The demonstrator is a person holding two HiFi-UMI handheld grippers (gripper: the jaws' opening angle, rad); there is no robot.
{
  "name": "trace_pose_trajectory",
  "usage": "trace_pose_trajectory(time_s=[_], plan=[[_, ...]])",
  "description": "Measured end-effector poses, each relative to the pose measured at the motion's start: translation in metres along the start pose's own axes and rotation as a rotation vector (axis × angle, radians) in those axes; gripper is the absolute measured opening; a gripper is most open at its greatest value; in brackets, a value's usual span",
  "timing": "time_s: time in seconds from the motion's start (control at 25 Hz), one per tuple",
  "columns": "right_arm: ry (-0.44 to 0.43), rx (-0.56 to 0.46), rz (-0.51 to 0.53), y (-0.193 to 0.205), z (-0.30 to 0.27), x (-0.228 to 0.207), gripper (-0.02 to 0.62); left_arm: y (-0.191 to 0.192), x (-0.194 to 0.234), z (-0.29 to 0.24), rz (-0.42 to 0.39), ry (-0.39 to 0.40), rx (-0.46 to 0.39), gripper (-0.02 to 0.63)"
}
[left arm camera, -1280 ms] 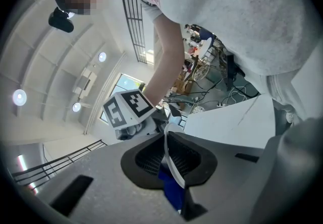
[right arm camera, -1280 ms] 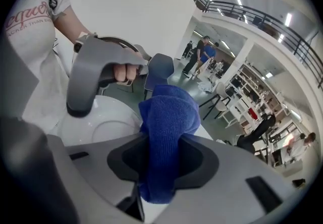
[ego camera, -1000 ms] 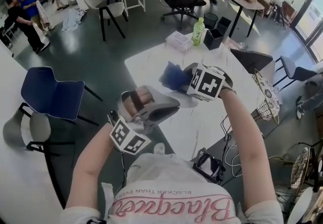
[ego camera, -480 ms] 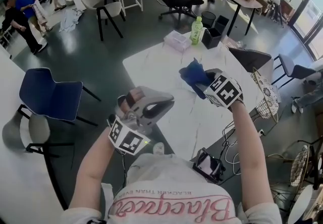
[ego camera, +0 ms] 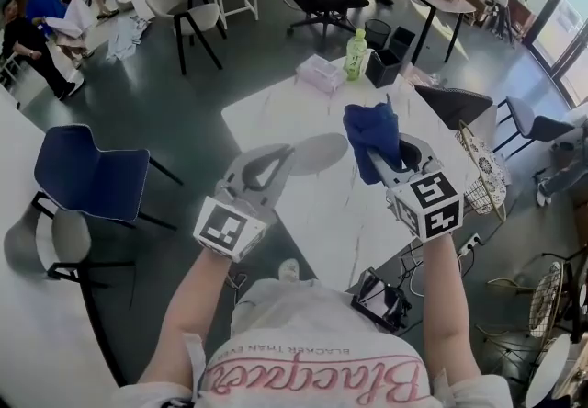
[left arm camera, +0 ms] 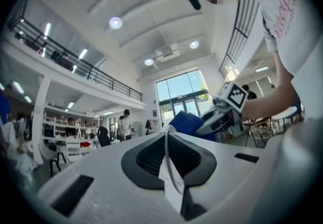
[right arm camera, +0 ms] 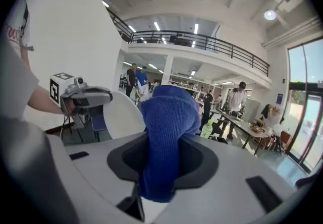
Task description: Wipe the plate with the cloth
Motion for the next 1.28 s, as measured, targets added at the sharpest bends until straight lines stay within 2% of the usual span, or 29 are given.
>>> trace_pose_trajectory(time_s=[0.12, 0.28, 0.56, 0.72, 0.88, 1.28], plan=[[0.031, -0.066, -0.067, -0.006, 0.014, 0.01, 0.121, 0.004, 0.004, 0.002, 0.151, -0.098, -0.019, 0.017], [0.029, -0.132, -0.15, -0.007, 0.023, 0.026, 0.121, 0.01, 0.007, 0.004, 0.352, -0.203, -0.041, 0.017], [0.074, -0.206, -0.208, 0.0, 0.037, 0.044, 0.121, 0.015, 0.009, 0.013, 0.545, -0.301, -0.087, 0.017], [0.097, -0.205, -0.239, 0.005, 0.042, 0.045, 0.12, 0.017, 0.011, 0.018, 0.6, -0.336, -0.107, 0.017], [0.107, -0.203, -0.244, 0.005, 0.043, 0.045, 0.12, 0.015, 0.012, 0.019, 0.619, -0.339, -0.114, 0.017], [0.124, -0.217, -0.251, 0.001, 0.049, 0.046, 0.12, 0.008, 0.012, 0.017, 0.6, -0.334, -0.117, 0.017]])
Point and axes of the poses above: the fingertips, and each gripper's own axes: z backward along the fingers, x to its left, y out of its underside, the point moved 8 cm from there along z, backward along the fingers, and after that the axes turned 6 degrees about -x, right-handed, at the moved point
